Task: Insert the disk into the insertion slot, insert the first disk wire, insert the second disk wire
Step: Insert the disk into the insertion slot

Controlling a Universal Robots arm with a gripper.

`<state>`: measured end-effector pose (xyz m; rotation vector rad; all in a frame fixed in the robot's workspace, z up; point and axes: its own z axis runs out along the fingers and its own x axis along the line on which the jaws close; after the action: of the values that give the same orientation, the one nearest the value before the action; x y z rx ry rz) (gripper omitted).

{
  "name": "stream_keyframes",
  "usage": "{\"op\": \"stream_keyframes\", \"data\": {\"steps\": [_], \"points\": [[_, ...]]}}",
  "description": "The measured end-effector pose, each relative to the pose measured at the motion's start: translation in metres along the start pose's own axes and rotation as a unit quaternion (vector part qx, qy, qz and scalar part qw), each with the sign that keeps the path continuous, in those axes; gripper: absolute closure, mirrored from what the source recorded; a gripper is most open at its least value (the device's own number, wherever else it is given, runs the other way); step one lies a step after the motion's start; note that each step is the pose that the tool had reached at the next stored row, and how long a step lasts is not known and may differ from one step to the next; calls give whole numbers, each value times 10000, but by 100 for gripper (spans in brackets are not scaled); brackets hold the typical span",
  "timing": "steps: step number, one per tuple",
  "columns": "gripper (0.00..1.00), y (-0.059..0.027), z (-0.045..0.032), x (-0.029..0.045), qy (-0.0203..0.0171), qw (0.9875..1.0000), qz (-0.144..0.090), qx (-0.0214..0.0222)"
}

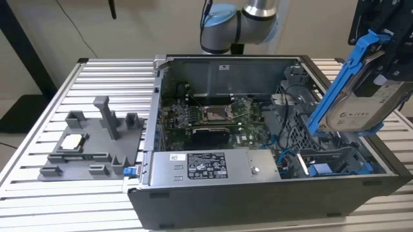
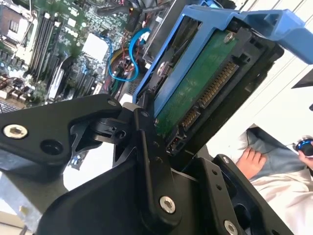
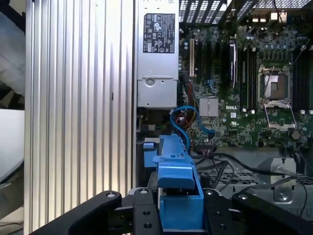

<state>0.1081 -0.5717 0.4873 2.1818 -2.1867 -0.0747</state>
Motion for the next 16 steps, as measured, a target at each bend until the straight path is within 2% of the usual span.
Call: {"op": "stream_keyframes", "data": {"steps": [16], "points": [[67, -110, 133, 26, 10, 9998, -190, 1]]}}
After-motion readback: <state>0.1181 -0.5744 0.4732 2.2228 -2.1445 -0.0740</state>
